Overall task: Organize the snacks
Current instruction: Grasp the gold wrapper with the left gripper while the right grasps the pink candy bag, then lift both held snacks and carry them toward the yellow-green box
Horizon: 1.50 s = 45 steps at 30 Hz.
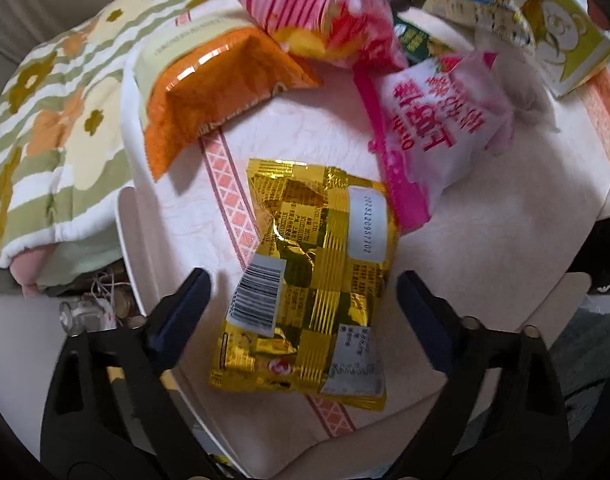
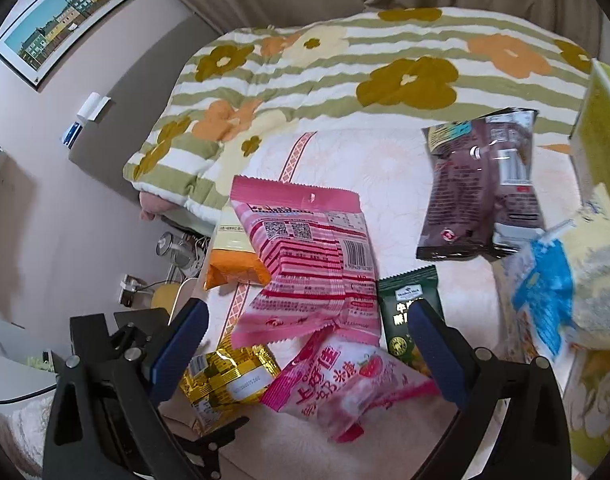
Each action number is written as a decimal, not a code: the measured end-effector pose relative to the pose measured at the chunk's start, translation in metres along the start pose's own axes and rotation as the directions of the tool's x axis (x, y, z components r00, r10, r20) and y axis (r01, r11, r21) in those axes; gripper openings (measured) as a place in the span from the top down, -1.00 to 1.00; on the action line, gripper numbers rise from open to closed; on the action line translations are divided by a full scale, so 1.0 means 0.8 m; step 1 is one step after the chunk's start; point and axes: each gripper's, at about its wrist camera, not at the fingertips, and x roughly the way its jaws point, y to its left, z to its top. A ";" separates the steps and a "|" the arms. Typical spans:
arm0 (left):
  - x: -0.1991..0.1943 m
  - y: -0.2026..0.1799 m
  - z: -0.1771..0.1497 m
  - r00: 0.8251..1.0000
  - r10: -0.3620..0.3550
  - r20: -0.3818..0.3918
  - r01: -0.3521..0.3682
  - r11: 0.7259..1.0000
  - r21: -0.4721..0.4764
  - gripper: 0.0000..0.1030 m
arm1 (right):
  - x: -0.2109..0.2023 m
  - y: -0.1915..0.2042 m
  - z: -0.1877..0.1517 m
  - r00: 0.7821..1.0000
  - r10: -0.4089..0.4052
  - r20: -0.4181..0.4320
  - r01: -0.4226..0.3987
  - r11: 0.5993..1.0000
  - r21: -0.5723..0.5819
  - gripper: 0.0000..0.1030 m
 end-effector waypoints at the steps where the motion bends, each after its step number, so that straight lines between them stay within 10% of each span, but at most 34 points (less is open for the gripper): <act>1: 0.003 0.001 0.001 1.000 -0.003 -0.007 0.003 1.000 -0.002 -0.72 | 0.005 -0.001 0.002 1.000 0.006 -0.008 -0.006 1.000 -0.004 -0.93; 11: 0.014 0.012 -0.002 0.998 -0.060 -0.005 0.060 0.998 -0.031 -0.66 | 0.047 -0.011 0.016 0.996 0.041 -0.078 -0.043 0.999 -0.022 -0.93; 19: 0.003 0.031 0.006 0.995 -0.097 0.017 0.098 0.988 -0.118 0.01 | 0.069 -0.021 0.025 0.990 0.069 -0.119 -0.072 0.997 -0.018 -0.93; 33: -0.028 0.042 0.013 0.992 -0.095 0.079 0.111 0.969 -0.220 0.04 | 0.097 -0.028 0.034 0.978 0.128 -0.167 -0.129 0.992 0.005 -0.91; 45: -0.063 0.051 0.005 0.989 -0.066 0.136 0.099 0.961 -0.259 0.04 | 0.071 -0.025 0.022 0.983 0.136 -0.124 -0.134 0.991 0.028 -0.38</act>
